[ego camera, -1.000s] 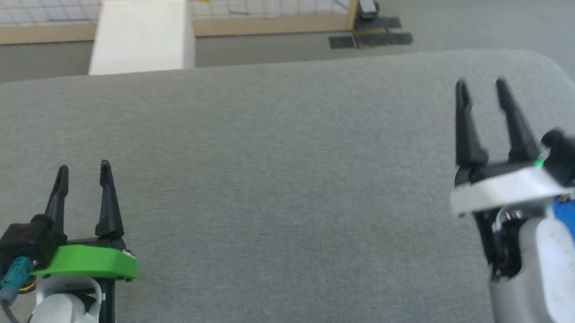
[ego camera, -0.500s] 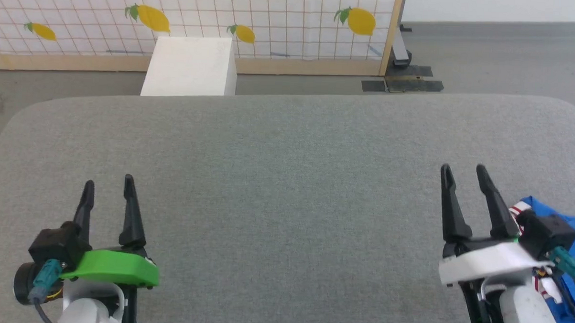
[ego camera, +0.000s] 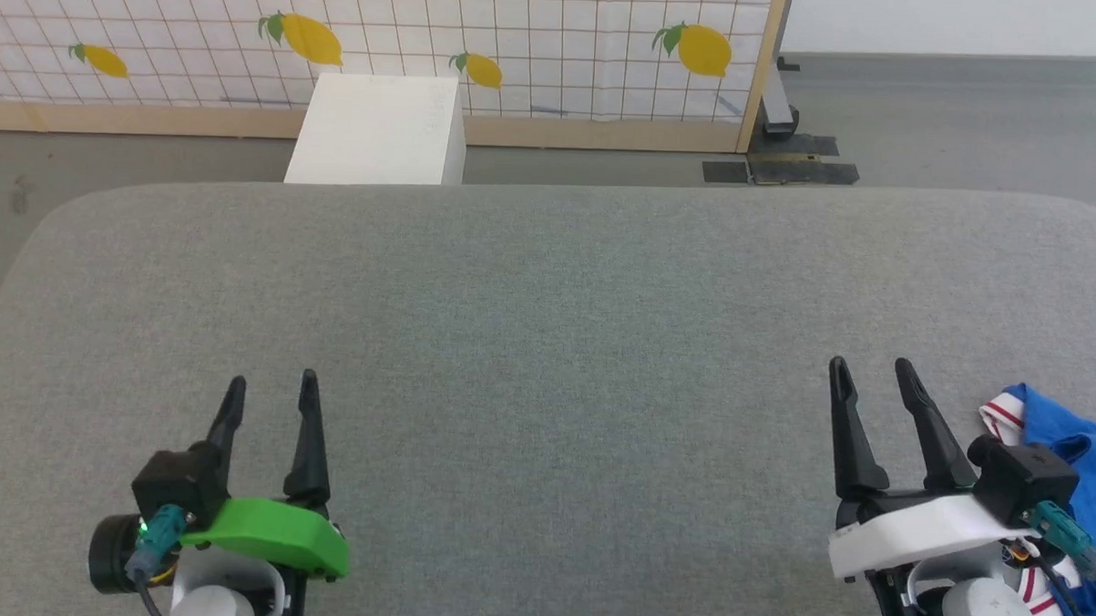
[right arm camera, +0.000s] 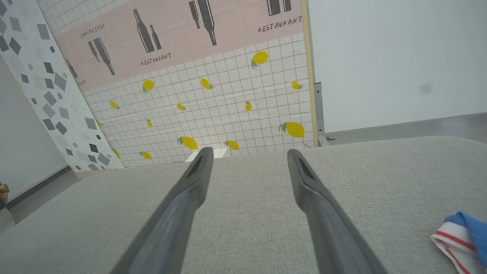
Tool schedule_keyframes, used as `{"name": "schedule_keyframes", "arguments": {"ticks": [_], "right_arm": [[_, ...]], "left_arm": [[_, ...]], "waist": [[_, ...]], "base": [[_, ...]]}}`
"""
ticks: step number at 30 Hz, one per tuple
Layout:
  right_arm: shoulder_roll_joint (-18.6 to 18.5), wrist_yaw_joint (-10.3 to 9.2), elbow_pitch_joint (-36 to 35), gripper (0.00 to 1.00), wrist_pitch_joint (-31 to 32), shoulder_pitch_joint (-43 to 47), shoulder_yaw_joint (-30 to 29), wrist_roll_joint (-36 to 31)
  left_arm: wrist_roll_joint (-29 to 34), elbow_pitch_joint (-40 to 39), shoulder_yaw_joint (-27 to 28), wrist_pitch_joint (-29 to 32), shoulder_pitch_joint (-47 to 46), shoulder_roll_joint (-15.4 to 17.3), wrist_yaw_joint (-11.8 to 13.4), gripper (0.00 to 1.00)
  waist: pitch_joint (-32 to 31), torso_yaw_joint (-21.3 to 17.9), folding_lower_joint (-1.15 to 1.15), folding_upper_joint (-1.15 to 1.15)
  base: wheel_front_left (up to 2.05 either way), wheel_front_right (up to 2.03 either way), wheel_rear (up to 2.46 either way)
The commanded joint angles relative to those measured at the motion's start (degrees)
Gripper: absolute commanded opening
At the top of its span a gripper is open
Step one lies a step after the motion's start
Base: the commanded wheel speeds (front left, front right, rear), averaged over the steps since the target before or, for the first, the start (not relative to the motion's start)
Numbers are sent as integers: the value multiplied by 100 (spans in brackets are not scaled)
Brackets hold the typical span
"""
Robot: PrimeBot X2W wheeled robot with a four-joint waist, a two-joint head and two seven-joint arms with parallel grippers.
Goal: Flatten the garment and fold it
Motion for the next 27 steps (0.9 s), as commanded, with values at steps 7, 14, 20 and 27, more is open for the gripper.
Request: {"name": "schedule_keyframes", "arguments": {"ticks": [7,14,20,27], "right_arm": [[-2,0,11,0,10,2,7,-9],[-2,-1,-59,0,92,33,0,-96],[-1,-1,-117,0,161,60,-6,-170],[-1,-1,-183,0,240,90,-13,-255]], "left_arm": [[-13,75,-1,10,7,-43,-43,0],[72,13,14,93,28,-67,-49,0],[143,-39,27,162,46,-88,-54,0],[224,-99,42,241,67,-111,-59,0]], "waist": [[1,-5,0,0],[-3,10,0,0],[-5,23,0,0],[-8,38,0,0]], "base": [[0,0,0],[0,0,0],[0,0,0],[0,0,0]]}}
